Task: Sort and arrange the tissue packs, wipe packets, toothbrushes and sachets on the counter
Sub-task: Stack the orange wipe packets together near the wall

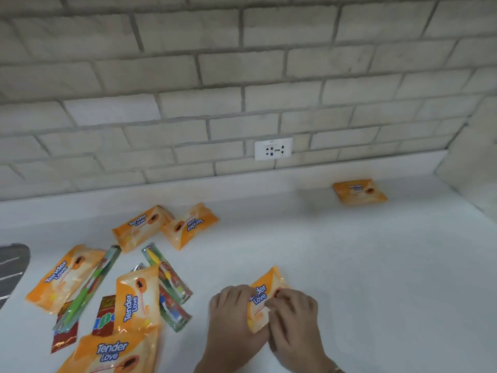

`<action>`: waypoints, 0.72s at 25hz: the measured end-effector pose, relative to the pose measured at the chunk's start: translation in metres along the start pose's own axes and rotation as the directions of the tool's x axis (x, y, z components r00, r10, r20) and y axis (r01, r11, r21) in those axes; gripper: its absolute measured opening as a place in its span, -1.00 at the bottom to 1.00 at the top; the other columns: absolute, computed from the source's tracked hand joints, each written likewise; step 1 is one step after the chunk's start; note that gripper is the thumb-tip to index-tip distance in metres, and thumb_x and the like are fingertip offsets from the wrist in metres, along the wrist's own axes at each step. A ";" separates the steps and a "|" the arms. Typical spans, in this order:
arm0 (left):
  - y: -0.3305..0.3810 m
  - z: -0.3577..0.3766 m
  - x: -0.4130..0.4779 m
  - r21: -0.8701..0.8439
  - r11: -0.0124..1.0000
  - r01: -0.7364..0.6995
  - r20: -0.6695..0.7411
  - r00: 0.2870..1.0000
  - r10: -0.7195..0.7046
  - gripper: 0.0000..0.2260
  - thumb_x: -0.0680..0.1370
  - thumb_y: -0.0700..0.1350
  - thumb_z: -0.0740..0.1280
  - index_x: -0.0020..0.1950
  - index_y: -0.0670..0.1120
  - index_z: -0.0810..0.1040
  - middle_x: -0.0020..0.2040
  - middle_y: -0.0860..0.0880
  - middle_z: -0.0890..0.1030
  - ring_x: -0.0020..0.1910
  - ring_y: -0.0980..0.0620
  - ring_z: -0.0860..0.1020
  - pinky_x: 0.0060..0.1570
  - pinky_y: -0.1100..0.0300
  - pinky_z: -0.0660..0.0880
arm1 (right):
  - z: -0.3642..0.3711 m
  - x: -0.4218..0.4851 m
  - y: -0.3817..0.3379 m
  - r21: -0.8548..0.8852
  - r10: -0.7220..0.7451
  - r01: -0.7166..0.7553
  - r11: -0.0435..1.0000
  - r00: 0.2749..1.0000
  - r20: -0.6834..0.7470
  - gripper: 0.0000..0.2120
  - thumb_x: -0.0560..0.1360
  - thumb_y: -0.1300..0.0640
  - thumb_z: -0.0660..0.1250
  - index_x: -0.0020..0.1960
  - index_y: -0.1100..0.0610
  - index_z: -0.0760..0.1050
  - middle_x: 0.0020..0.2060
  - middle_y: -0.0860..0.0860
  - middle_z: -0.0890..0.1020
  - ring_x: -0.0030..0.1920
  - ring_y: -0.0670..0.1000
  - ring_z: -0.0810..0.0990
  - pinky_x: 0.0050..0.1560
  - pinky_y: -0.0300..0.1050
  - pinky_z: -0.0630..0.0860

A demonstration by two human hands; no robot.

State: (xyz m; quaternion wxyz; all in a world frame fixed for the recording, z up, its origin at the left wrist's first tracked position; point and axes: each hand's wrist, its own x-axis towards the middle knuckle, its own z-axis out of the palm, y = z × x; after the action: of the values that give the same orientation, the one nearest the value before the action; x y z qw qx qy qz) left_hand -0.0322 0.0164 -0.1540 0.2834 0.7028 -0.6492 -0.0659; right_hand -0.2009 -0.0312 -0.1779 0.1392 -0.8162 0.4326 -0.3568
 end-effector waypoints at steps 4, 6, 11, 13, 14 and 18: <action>0.012 0.056 0.048 -0.071 0.990 -0.120 0.008 0.993 0.120 -0.50 0.37 0.27 0.48 0.23 0.14 0.50 0.30 0.08 0.52 0.26 -0.06 0.53 0.20 -0.01 0.47 | -0.024 0.014 0.047 -0.169 0.112 -0.105 0.980 0.993 0.033 -0.67 0.48 0.03 0.25 0.21 -0.16 0.56 0.22 -0.18 0.52 0.25 -0.12 0.54 0.24 0.18 0.35; 0.021 0.073 0.074 -0.008 0.987 -0.162 0.001 0.987 0.162 -0.53 0.52 0.29 0.35 0.37 0.16 0.46 0.40 -0.03 0.45 0.36 -0.10 0.43 0.32 -0.03 0.40 | -0.033 0.027 0.066 -0.207 0.213 -0.194 0.959 0.975 0.069 -0.62 0.53 0.01 0.21 0.32 -0.20 0.48 0.36 -0.22 0.46 0.40 -0.18 0.43 0.37 0.27 0.28; 0.038 0.108 0.144 0.113 0.964 -0.242 0.045 0.970 0.238 -0.52 0.58 0.21 0.26 0.49 0.13 0.40 0.24 -0.03 0.51 0.17 -0.08 0.50 0.24 0.04 0.33 | -0.033 0.077 0.114 -0.324 0.408 -0.354 0.877 0.906 0.115 -0.53 0.62 -0.07 0.04 0.53 -0.22 0.26 0.57 -0.28 0.21 0.58 -0.25 0.04 0.53 0.27 -0.02; 0.041 0.115 0.171 0.145 0.959 -0.242 0.068 0.970 0.234 -0.44 0.55 0.25 0.25 0.51 0.08 0.39 0.27 0.01 0.54 0.20 -0.03 0.48 0.27 0.03 0.37 | -0.035 0.106 0.131 -0.364 0.421 -0.359 0.859 0.901 0.107 -0.51 0.62 -0.09 0.00 0.54 -0.22 0.25 0.57 -0.26 0.23 0.59 -0.25 -0.01 0.53 0.30 -0.04; 0.043 0.119 0.182 0.156 0.966 -0.207 0.089 0.977 0.195 -0.41 0.54 0.28 0.24 0.51 0.05 0.38 0.31 0.03 0.54 0.26 -0.01 0.49 0.31 0.00 0.40 | -0.036 0.120 0.139 -0.378 0.426 -0.360 0.853 0.898 0.107 -0.51 0.62 -0.09 -0.01 0.54 -0.20 0.25 0.58 -0.25 0.23 0.60 -0.23 -0.01 0.53 0.32 -0.04; 0.041 0.136 0.208 0.202 0.956 -0.213 0.178 0.968 0.178 -0.34 0.52 0.36 0.19 0.50 0.01 0.41 0.44 0.06 0.50 0.38 -0.01 0.49 0.29 -0.14 0.46 | -0.037 0.166 0.164 -0.359 0.433 -0.367 0.858 0.893 0.123 -0.51 0.62 -0.07 -0.02 0.54 -0.18 0.24 0.55 -0.23 0.26 0.60 -0.20 0.04 0.54 0.35 -0.06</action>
State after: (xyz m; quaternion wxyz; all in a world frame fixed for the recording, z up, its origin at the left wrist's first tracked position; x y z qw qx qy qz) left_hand -0.0999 -0.2231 -0.1900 0.1568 0.6545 -0.7393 -0.0209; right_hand -0.2652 -0.2584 -0.1628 0.1164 -0.7510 0.6301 -0.1595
